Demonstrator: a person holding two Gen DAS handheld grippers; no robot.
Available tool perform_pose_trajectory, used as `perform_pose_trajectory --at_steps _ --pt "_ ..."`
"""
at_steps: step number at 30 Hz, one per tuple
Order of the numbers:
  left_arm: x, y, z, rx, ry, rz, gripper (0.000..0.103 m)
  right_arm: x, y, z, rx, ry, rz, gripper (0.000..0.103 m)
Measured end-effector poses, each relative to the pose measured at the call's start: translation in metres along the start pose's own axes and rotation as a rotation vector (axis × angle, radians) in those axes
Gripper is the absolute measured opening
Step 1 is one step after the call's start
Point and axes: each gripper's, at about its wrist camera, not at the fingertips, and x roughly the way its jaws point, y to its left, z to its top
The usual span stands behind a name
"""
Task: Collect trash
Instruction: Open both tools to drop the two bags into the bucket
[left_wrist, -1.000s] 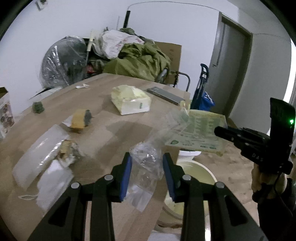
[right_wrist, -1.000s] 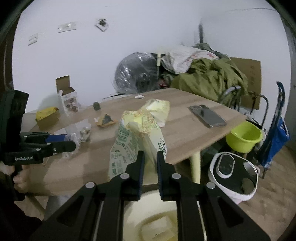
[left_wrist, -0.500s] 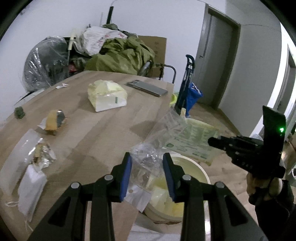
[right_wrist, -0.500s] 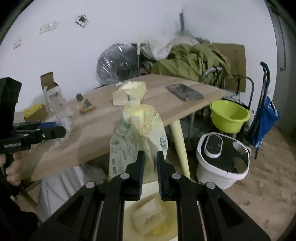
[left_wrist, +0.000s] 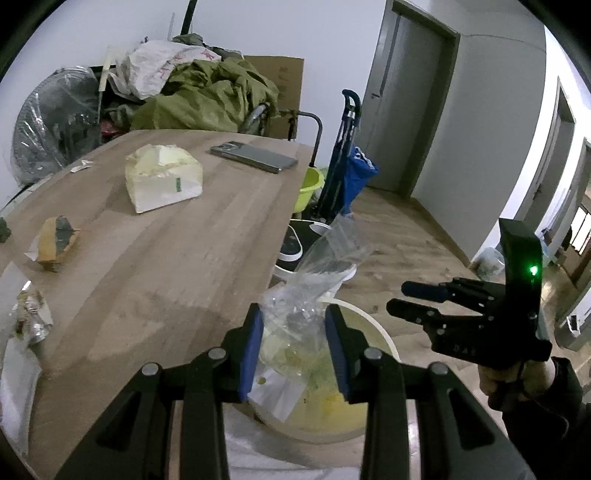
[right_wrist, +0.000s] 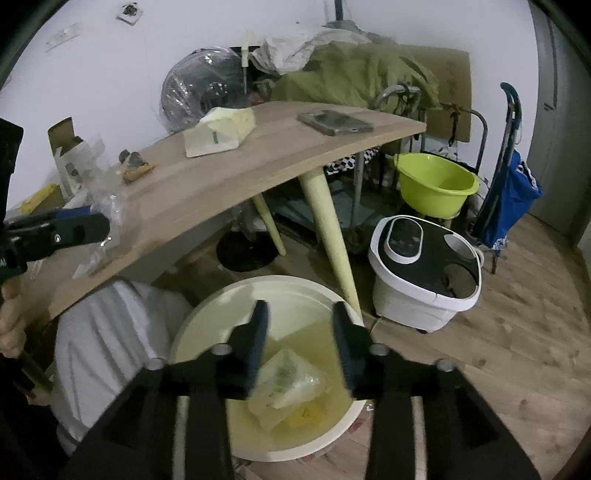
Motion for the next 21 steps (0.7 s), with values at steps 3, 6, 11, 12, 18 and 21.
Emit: perform_pose_trajectory --at_steps 3,6,11,12,18,21 --pt "0.005 -0.004 0.000 0.000 0.012 -0.020 0.034 -0.002 -0.006 0.001 0.020 -0.007 -0.011 0.038" --pt "0.010 -0.011 -0.001 0.000 0.034 -0.038 0.034 -0.004 -0.009 0.002 0.031 -0.012 -0.022 0.038" --pt "0.027 -0.021 0.001 0.004 0.079 -0.074 0.036 -0.010 -0.012 0.001 0.047 -0.024 -0.030 0.038" --pt "0.033 -0.022 0.001 0.005 0.101 -0.088 0.037 -0.010 -0.013 0.001 0.050 -0.024 -0.031 0.038" --pt "0.047 -0.024 0.002 -0.013 0.130 -0.148 0.058 -0.016 -0.013 -0.001 0.057 -0.028 -0.047 0.038" --pt "0.045 -0.024 0.002 -0.010 0.120 -0.160 0.061 -0.016 -0.012 0.000 0.060 -0.030 -0.045 0.038"
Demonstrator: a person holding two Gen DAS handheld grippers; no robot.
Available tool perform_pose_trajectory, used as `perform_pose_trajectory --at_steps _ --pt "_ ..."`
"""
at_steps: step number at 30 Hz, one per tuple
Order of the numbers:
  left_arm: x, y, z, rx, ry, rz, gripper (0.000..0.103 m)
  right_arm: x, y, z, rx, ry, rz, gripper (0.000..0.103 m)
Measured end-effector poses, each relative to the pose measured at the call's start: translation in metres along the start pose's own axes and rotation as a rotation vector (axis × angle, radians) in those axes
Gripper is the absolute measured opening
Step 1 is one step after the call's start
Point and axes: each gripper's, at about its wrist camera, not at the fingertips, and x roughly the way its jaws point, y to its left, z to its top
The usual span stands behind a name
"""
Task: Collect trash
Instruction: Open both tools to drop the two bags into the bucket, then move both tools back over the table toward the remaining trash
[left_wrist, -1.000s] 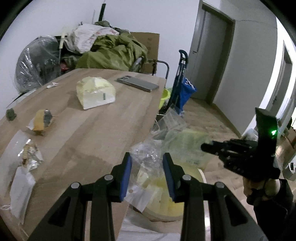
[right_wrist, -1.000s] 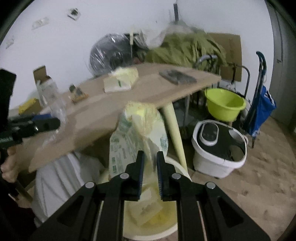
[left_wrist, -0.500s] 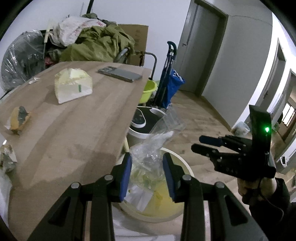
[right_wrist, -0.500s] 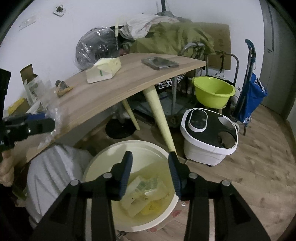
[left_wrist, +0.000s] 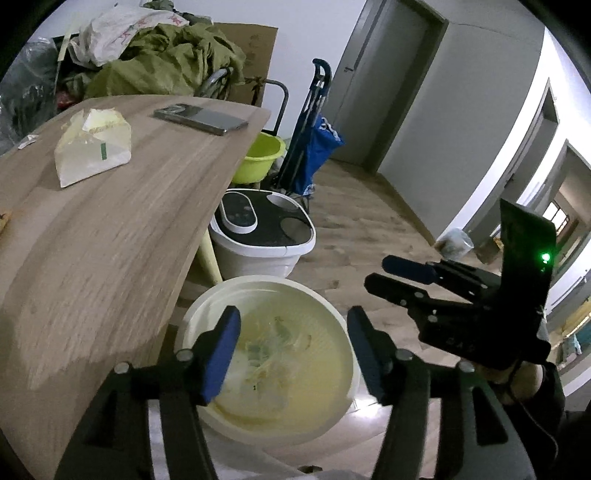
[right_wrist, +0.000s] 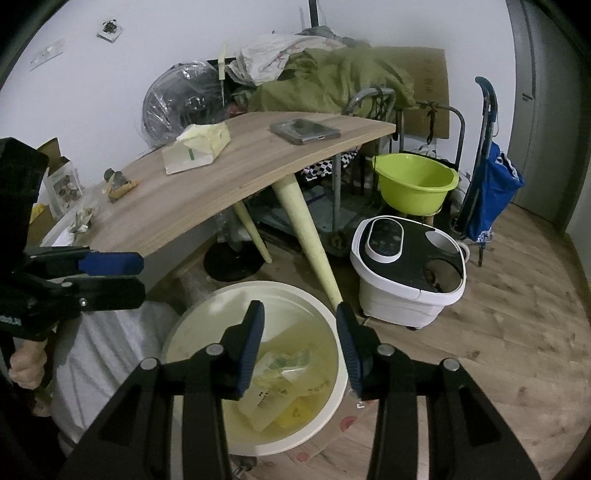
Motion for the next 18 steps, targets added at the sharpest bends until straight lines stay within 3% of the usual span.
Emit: perform_pose_trajectory --at_steps 7,18 --pt "-0.021 0.001 -0.001 0.006 -0.038 0.022 0.061 -0.002 0.011 0.009 -0.031 -0.006 0.011 0.038" --pt "-0.059 0.022 -0.009 -0.009 -0.098 0.141 0.061 0.000 0.048 0.032 -0.102 -0.032 0.061 0.038"
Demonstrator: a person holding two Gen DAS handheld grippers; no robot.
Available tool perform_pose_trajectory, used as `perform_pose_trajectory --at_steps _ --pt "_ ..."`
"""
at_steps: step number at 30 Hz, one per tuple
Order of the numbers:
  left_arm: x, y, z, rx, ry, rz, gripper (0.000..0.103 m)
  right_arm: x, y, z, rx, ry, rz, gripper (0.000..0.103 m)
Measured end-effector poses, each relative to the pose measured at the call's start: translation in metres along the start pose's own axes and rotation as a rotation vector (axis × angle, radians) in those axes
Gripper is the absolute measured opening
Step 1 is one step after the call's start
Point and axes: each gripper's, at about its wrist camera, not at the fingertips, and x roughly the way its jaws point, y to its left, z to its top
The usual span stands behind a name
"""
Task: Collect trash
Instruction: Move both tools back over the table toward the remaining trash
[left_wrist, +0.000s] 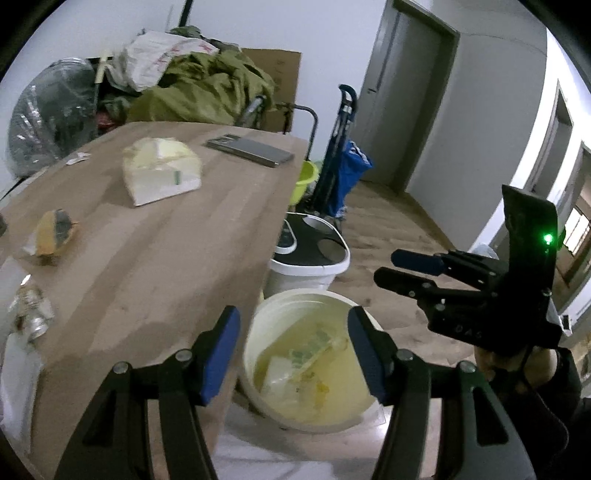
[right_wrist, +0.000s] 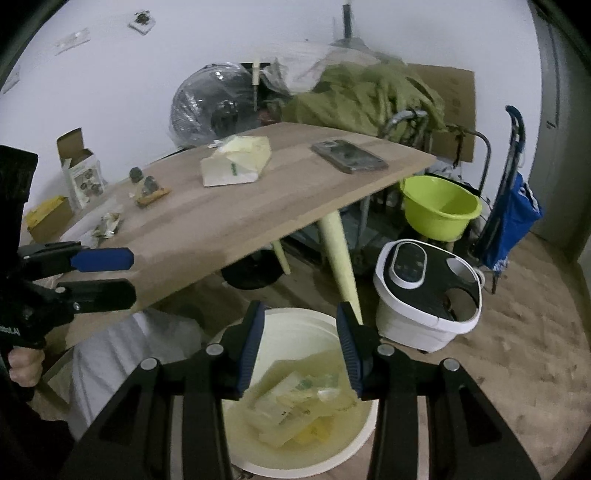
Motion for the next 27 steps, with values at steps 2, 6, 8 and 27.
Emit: perform_pose_trajectory --at_steps 2,6,8,27 --pt "-0.007 0.007 -0.001 -0.009 -0.013 0.022 0.061 0.002 0.005 0.004 -0.011 -0.003 0.010 0.038" --pt "-0.018 0.021 -0.003 -0.037 -0.028 0.047 0.061 0.008 0.021 0.015 -0.039 -0.009 0.032 0.038" --pt "-0.024 0.028 -0.005 -0.054 -0.037 0.063 0.061 0.011 0.029 0.021 -0.054 -0.014 0.045 0.038" --pt "-0.079 0.091 -0.031 -0.207 -0.119 0.245 0.061 0.042 0.103 0.061 -0.181 -0.029 0.190 0.042"
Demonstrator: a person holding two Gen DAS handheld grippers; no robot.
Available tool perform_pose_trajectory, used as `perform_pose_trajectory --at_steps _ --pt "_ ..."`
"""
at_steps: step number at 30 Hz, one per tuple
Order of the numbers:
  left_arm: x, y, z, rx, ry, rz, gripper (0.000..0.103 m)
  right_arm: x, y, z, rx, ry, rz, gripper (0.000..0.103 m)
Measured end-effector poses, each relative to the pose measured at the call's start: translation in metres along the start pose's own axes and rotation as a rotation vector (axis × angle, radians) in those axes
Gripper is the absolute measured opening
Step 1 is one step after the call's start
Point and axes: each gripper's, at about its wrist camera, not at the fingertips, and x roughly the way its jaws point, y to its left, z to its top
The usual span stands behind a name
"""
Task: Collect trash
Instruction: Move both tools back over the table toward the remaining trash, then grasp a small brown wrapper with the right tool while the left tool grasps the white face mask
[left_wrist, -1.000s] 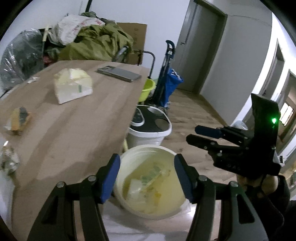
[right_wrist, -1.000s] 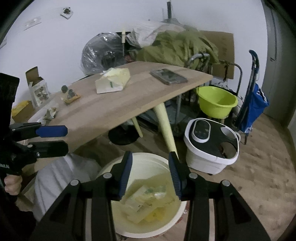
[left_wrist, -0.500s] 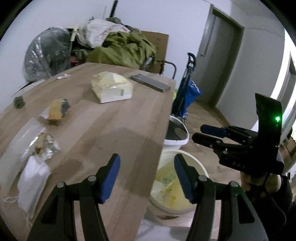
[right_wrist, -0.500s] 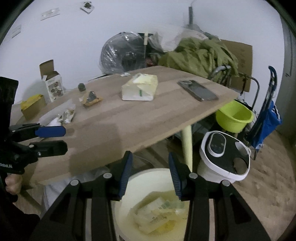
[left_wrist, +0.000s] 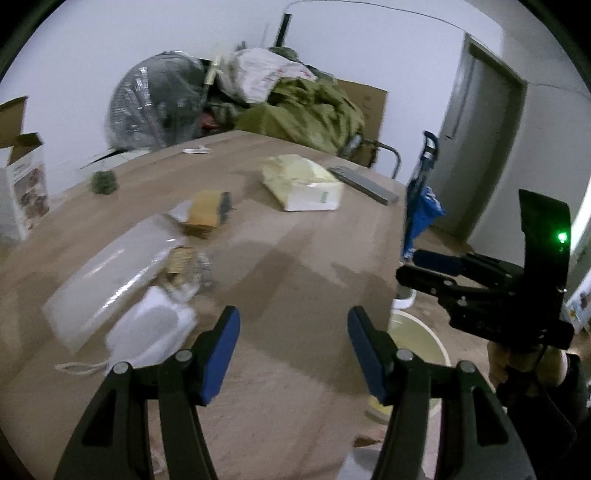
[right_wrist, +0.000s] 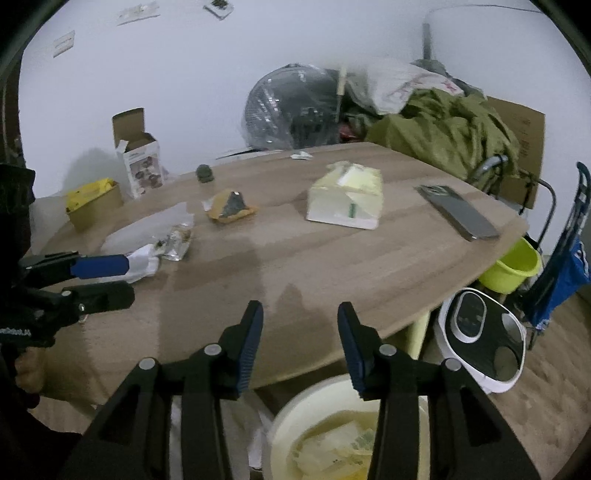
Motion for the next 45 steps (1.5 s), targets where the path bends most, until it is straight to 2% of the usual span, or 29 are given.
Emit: perform_pose_trajectory --at_steps 16,29,34,45 --pt "-0.021 0.053 -0.009 -0.095 -0.012 0.151 0.061 0.043 0.043 0.027 -0.066 0.010 0.129 0.043" --pt "-0.021 0.089 -0.014 -0.193 0.015 0.200 0.061 0.086 0.070 0.049 -0.087 0.038 0.236 0.043" --pt "-0.020 0.100 -0.014 -0.218 0.025 0.224 0.061 0.102 0.077 0.062 -0.036 0.061 0.325 0.045" --pt "-0.012 0.107 -0.015 -0.214 0.067 0.252 0.061 0.132 0.100 0.075 -0.023 0.119 0.361 0.046"
